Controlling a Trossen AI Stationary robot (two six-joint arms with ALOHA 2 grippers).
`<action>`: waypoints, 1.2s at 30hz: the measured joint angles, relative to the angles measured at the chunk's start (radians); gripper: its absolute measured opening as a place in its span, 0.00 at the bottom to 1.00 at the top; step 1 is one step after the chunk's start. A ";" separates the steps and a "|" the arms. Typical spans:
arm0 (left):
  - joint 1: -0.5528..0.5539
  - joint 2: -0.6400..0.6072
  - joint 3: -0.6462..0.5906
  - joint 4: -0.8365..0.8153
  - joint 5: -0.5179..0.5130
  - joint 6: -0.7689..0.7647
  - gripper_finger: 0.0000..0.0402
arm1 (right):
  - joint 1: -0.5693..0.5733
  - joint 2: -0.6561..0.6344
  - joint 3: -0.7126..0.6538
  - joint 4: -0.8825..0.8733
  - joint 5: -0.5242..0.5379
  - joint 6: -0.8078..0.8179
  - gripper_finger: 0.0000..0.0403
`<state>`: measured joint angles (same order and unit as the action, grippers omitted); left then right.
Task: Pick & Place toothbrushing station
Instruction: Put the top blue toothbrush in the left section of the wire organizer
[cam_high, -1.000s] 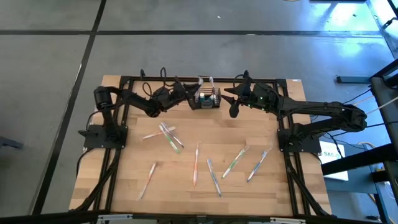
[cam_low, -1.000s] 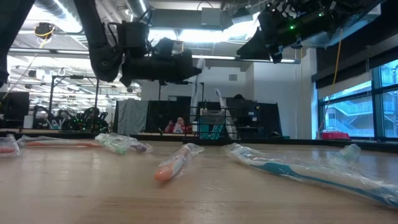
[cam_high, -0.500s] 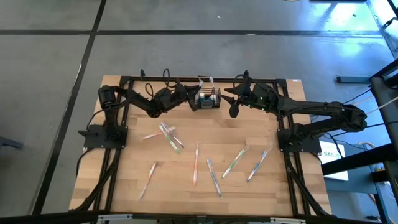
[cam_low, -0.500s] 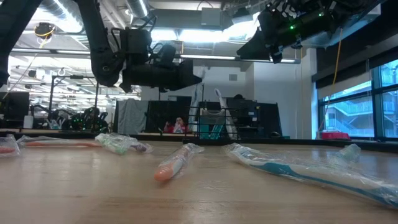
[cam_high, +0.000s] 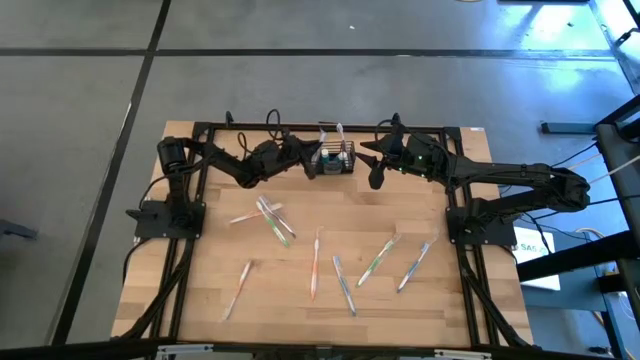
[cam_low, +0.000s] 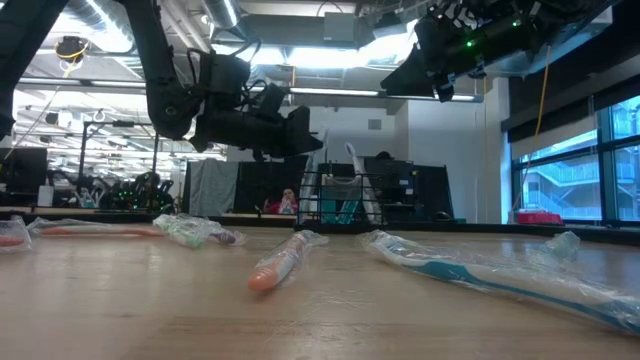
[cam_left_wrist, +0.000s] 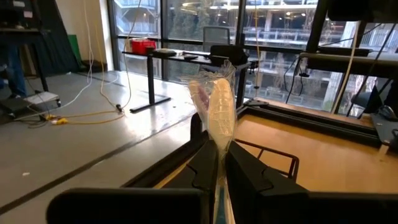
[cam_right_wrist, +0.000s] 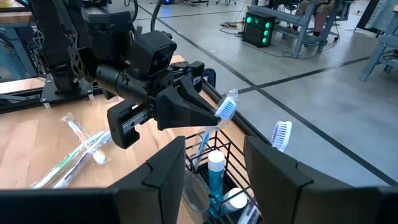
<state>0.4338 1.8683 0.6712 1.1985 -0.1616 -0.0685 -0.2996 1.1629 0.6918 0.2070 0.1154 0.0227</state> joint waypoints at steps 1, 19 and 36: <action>0.000 0.000 0.000 -0.001 0.000 0.000 0.05 | 0.000 0.000 0.000 0.000 0.000 0.000 0.41; 0.000 -0.002 0.002 -0.045 0.000 0.009 0.05 | 0.000 0.000 0.000 0.000 0.000 0.003 0.41; -0.006 -0.001 -0.002 -0.063 -0.004 0.086 0.27 | 0.000 0.000 0.000 -0.011 0.000 0.003 0.41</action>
<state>0.4274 1.8668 0.6689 1.1351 -0.1654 0.0178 -0.2993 1.1629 0.6918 0.1963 0.1154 0.0257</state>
